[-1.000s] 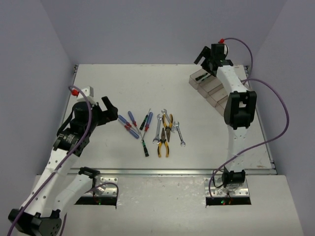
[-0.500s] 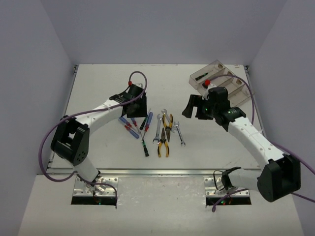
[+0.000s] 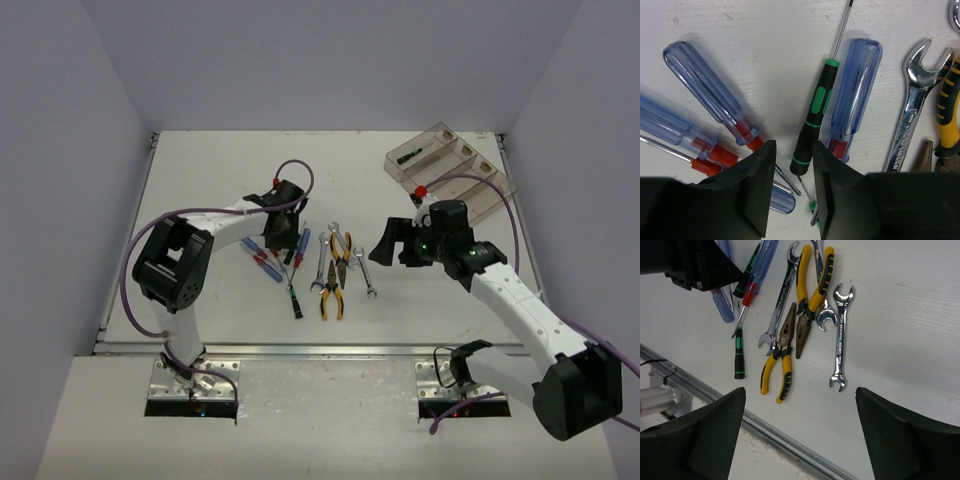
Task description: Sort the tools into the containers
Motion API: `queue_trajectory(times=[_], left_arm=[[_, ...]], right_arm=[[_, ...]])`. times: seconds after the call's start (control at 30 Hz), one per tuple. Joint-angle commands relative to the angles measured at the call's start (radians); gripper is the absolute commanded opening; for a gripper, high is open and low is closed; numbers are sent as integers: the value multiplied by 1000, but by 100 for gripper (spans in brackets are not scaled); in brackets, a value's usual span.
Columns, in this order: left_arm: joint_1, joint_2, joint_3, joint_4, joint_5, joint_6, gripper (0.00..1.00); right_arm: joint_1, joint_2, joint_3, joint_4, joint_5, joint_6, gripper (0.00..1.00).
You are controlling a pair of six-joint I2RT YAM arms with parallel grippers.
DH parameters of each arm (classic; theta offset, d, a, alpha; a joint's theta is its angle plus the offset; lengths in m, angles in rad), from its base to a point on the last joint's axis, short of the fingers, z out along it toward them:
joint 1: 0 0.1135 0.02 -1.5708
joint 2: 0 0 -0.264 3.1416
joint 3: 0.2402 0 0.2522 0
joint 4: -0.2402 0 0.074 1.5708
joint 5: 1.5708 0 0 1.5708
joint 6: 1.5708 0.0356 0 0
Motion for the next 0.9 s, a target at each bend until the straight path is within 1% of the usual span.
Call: queue_trajectory(times=[0.0, 0.27, 0.37, 0.43, 0.53, 0.6, 0.63, 0.73, 0.87], left_arm=[[-9, 44, 49, 19, -13, 17, 33], [-13, 89, 43, 40, -3, 17, 33], [-13, 106, 42, 39, -19, 14, 31], [-13, 117, 42, 36, -30, 11, 28], [-15, 140, 54, 30, -37, 9, 14], [-15, 143, 69, 23, -42, 2, 3], [-15, 139, 76, 19, -48, -5, 0], [-15, 105, 84, 15, -73, -33, 0], [-17, 5, 60, 59, -63, -89, 0]], right_arm=[[2, -43, -15, 47, -51, -8, 90], [2, -48, -23, 39, -53, -12, 90], [0, -49, -33, 46, -62, -7, 90], [2, -52, -37, 51, -65, -3, 90], [2, -60, -45, 67, -77, 4, 93], [1, -66, -55, 93, -98, 11, 97], [1, -69, -63, 111, -116, 16, 99], [2, -62, -95, 209, -218, 46, 99], [2, -14, -136, 379, -342, 138, 99]])
